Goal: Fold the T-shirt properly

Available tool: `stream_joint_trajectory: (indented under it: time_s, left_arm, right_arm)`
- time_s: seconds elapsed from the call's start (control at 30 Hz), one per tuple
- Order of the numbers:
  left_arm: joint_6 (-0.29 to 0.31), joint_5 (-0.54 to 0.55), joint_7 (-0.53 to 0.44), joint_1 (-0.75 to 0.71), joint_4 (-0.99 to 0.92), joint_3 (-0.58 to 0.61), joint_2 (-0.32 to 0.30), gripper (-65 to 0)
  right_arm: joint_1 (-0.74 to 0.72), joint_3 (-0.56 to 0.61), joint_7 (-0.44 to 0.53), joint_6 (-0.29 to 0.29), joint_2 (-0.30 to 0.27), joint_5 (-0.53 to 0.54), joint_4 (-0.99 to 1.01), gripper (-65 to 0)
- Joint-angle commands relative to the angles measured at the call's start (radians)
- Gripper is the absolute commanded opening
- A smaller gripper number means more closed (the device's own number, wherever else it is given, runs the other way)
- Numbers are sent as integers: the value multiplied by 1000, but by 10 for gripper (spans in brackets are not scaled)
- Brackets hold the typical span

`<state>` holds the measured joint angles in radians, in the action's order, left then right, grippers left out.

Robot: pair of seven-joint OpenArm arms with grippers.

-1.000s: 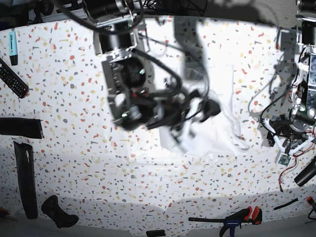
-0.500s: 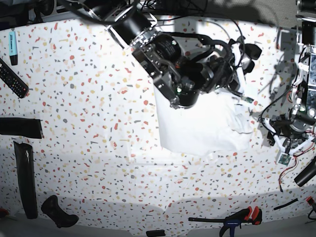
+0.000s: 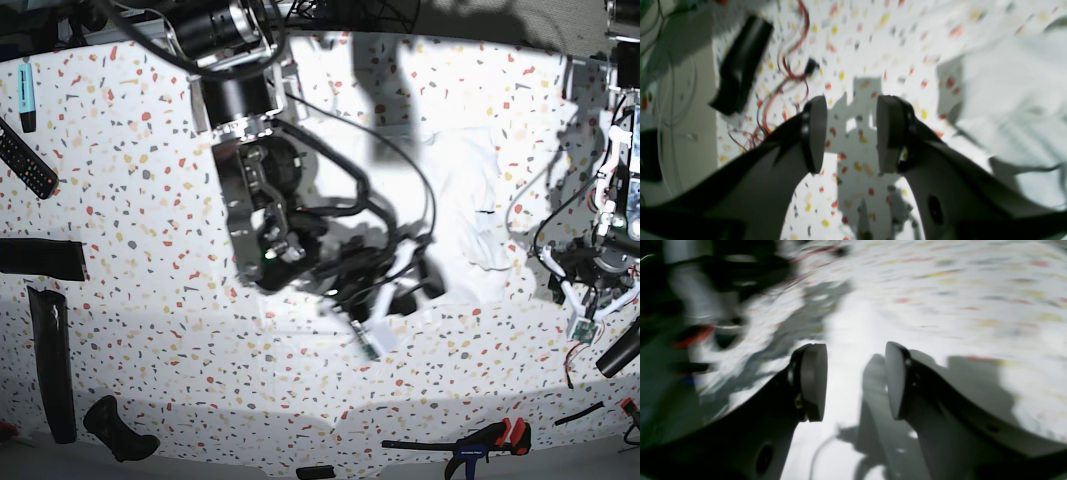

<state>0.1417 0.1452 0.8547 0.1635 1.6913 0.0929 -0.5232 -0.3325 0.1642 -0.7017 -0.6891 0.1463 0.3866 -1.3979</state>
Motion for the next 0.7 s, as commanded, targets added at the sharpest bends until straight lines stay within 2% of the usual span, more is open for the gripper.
stream_joint_trajectory:
  time_s: [0.0,0.03,0.1,0.2,0.3,0.37,0.5,0.67]
  left_arm:
    - [-4,26,1,22,51,-7,-14,-409]
    - [-3,69,25,21,87,-7,-13,-409]
    - [20,121,64,15,166,-7,6,-409]
    - [59,163,52,-29,262,-7,55,-409]
    - [61,171,-13,-103,285,-6,121,-409]
    - [72,169,-20,-148,285,-7,159,-409]
    - [92,171,-23,-231,285,-7,197,-409]
    - [161,174,-47,-364,285,-6,261,-409]
  right_arm:
    - [-36,-20,51,-9,11,-13,-16,-370]
    - [-41,-40,72,-9,11,-51,-16,-370]
    - [-63,-63,98,51,11,-91,-11,-370]
    - [-130,-68,107,99,11,-135,25,-370]
    - [-208,-66,108,102,11,-152,103,-370]
    - [-257,-66,108,102,11,-159,182,-370]
    - [-338,-66,146,118,11,-227,372,-370]
    - [-405,-66,214,122,11,-265,633,-370]
